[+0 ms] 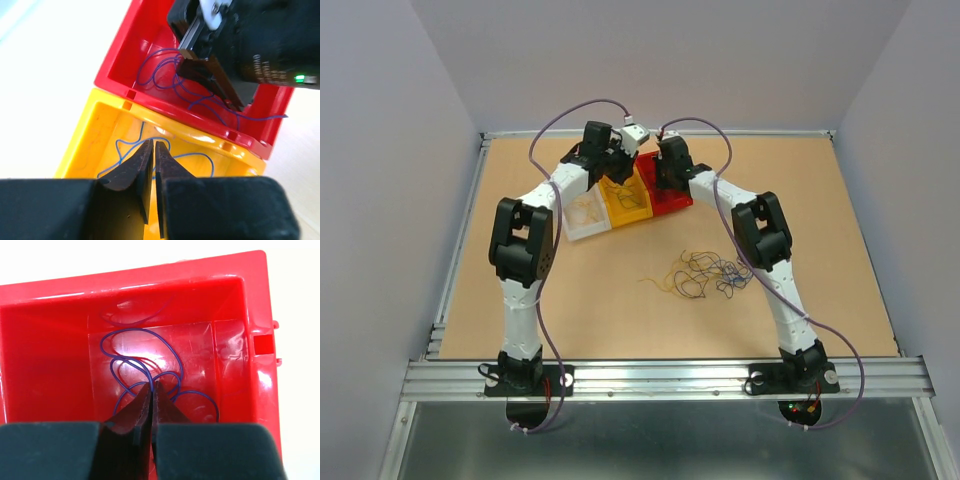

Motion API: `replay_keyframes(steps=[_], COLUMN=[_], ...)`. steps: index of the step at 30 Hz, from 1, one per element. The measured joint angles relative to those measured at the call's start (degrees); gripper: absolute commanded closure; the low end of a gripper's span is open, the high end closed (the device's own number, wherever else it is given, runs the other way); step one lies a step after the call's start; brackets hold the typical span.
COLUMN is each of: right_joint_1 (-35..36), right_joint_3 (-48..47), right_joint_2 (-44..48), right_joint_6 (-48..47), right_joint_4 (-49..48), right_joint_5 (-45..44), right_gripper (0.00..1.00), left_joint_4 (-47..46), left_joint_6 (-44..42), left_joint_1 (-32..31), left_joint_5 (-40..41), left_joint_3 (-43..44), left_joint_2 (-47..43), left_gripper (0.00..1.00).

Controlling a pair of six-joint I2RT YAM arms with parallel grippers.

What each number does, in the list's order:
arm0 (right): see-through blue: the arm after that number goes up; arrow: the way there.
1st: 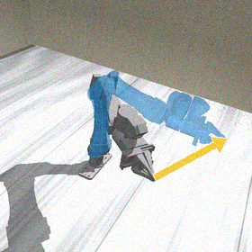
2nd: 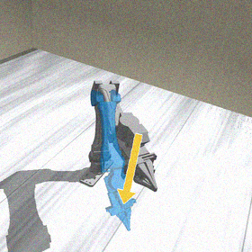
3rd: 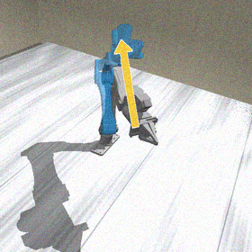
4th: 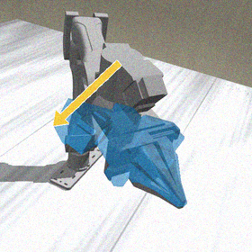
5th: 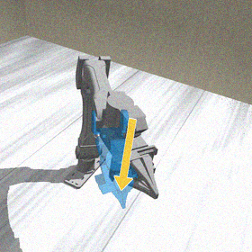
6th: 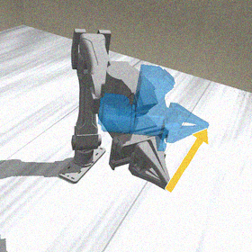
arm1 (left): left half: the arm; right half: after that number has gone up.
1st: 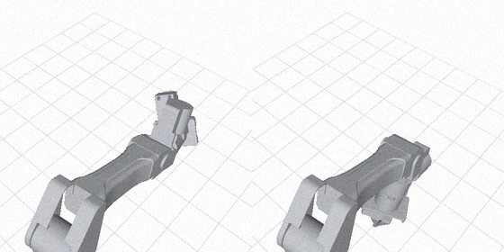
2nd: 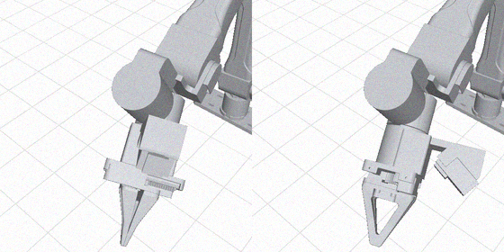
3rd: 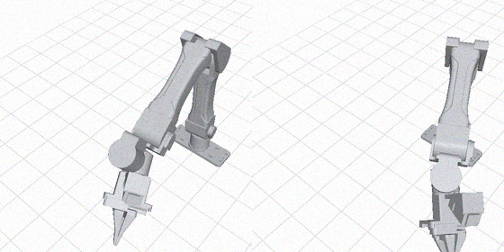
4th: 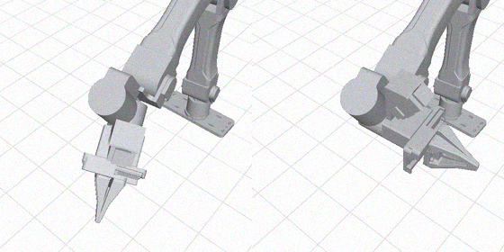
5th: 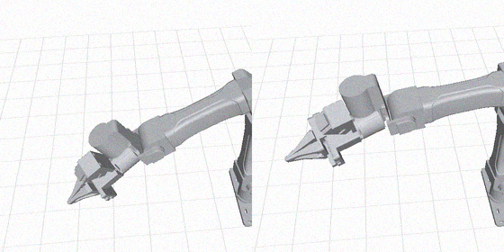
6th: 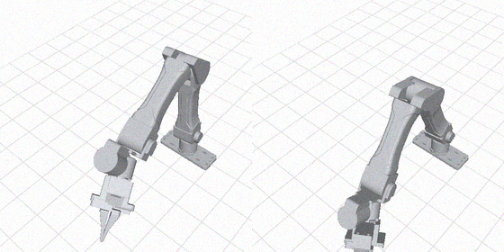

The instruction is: Untangle the cables

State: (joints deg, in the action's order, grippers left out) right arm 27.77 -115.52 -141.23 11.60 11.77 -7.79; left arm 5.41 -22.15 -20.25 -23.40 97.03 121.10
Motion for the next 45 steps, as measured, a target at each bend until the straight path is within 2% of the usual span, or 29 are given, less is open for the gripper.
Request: replay_keyframes(steps=[2, 5, 8, 11, 13, 22, 26, 31, 35, 39, 43, 45], right_joint_1=[0.0, 0.1, 0.1, 0.1, 0.1, 0.1, 0.1, 0.0, -0.6, -1.4, -2.0, -2.4], right_joint_3=[0.0, 0.2, 0.7, 1.6, 3.6, 13.4, 18.5, 19.7, 19.7, 19.7, 20.7, 21.9], right_joint_2=[0.0, 0.3, 1.3, 3.7, 7.0, 20.7, 23.4, 22.3, 21.0, 19.2, 18.1, 18.1], right_joint_6=[-0.3, -1.0, -1.3, -1.3, -1.3, -1.5, -1.7, -2.2, -2.4, -2.7, -3.1, -3.2], right_joint_4=[-0.1, -0.1, 0.0, 0.3, 0.4, -2.0, -2.9, -2.9, -3.0, -3.2, -3.5, -3.7], right_joint_5=[-0.4, -1.1, -1.4, -1.5, -1.5, -1.5, -3.3, -6.3, -6.8, -6.8, -6.7, -6.6], right_gripper=[0.82, 0.72, 0.69, 0.64, 0.57, 0.36, 0.35, 0.37, 0.43, 0.46, 0.66, 0.68], left_joint_4=[0.2, 0.4, 0.2, -0.2, -0.7, -3.0, -3.8, -6.6, -9.0, -10.9, -13.2, -14.0], left_joint_6=[0.7, 2.2, 4.0, 5.7, 6.7, 8.0, 8.2, 9.2, 9.9, 10.4, 10.5, 10.5], left_joint_1=[0.0, 0.5, 1.2, 2.6, 3.4, 4.2, 5.0, 10.2, 14.1, 14.8, 14.4, 14.3], left_joint_5=[0.6, 1.2, 1.0, 0.8, 0.7, 2.4, 4.3, 5.6, 5.6, 5.4, 4.8, 4.6], left_joint_3=[-1.0, -2.0, -2.6, -3.7, -5.5, -17.7, -22.3, -27.1, -30.3, -33.1, -34.0, -34.2], left_joint_2=[-2.2, -6.2, -10.4, -15.1, -18.5, -29.3, -31.1, -31.6, -32.3, -34.3, -36.0, -36.5], left_gripper=[0.78, 0.75, 0.71, 0.61, 0.53, 0.35, 0.30, 0.29, 0.29, 0.28, 0.28, 0.28])
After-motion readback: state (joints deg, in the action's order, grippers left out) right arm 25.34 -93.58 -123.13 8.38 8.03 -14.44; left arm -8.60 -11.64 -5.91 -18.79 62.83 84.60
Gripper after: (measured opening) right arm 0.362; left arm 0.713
